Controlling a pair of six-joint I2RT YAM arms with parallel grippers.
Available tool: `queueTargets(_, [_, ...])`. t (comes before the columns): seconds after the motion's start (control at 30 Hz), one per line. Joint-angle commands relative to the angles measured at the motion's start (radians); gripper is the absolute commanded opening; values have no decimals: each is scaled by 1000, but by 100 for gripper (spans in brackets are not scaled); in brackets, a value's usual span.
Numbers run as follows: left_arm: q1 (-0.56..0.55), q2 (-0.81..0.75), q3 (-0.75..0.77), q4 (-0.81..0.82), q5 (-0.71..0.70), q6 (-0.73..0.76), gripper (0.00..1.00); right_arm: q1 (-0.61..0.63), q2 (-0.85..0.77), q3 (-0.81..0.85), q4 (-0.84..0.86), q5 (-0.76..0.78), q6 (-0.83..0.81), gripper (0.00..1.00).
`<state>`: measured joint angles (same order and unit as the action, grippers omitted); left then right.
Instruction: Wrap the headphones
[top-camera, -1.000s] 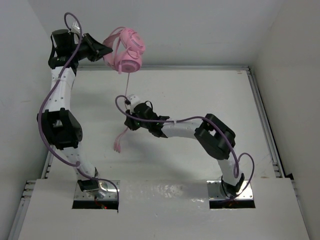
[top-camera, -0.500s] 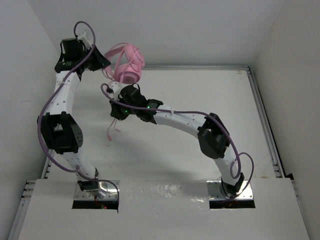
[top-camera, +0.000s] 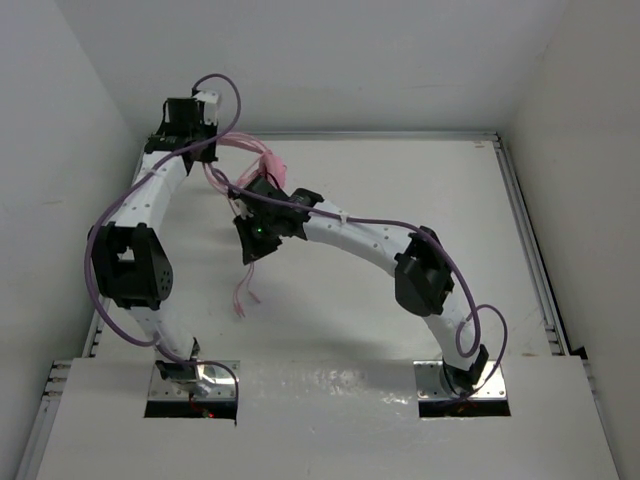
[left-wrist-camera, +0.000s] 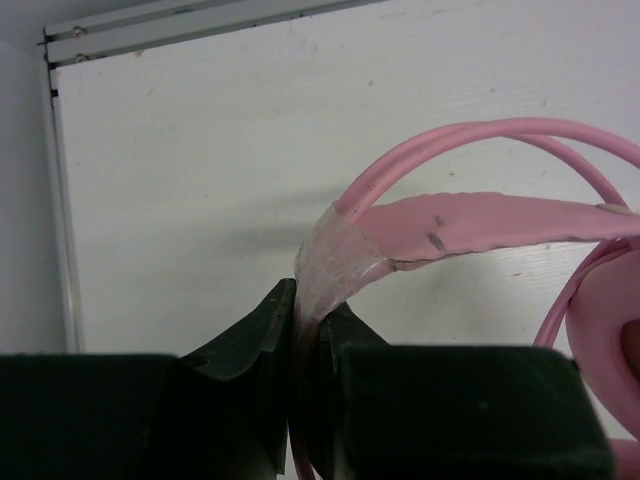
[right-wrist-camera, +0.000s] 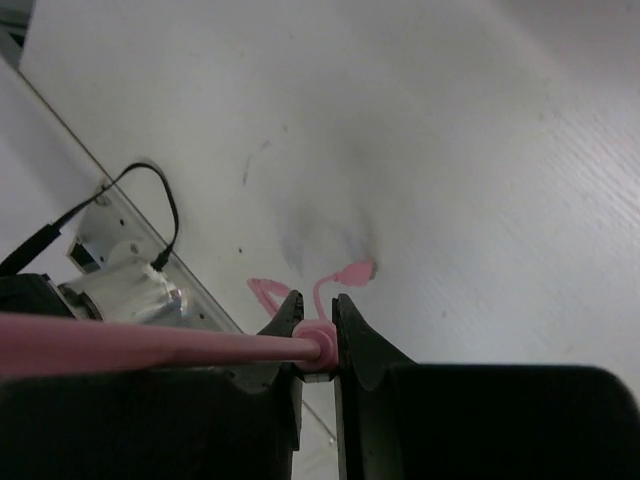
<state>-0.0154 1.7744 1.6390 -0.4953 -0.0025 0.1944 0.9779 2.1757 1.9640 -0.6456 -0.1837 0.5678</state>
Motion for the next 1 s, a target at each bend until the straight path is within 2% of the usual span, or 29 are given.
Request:
queueTargets(0.0, [-18, -63, -2, 135, -88, 83, 0, 16, -117, 134, -221, 65, 14, 0])
queueTargets(0.13, [-26, -70, -18, 143, -67, 91, 0, 16, -111, 210, -449, 194, -34, 0])
queueTargets(0.23, [-50, -85, -36, 139, -30, 128, 0, 16, -155, 165, -496, 356, -95, 0])
queueTargets(0.43, [-83, -98, -54, 106, -2, 166, 0, -7, -189, 213, -543, 579, -261, 0])
queueTargets(0.47, [-86, -105, -53, 100, 39, 177, 0, -14, -194, 198, -548, 652, -284, 0])
queueTargets(0.6, [-104, -122, -44, 31, 145, 234, 0, -85, -255, 70, -445, 766, -433, 0])
queueTargets(0.67, [-112, -127, -31, -3, 221, 257, 0, -116, -277, 61, -366, 780, -517, 0])
queueTargets(0.83, [-126, -150, -27, -95, 344, 267, 0, -219, -301, 67, -223, 710, -618, 0])
queueTargets(0.97, [-188, -170, -54, -126, 319, 316, 0, -235, -277, 119, -125, 714, -672, 0])
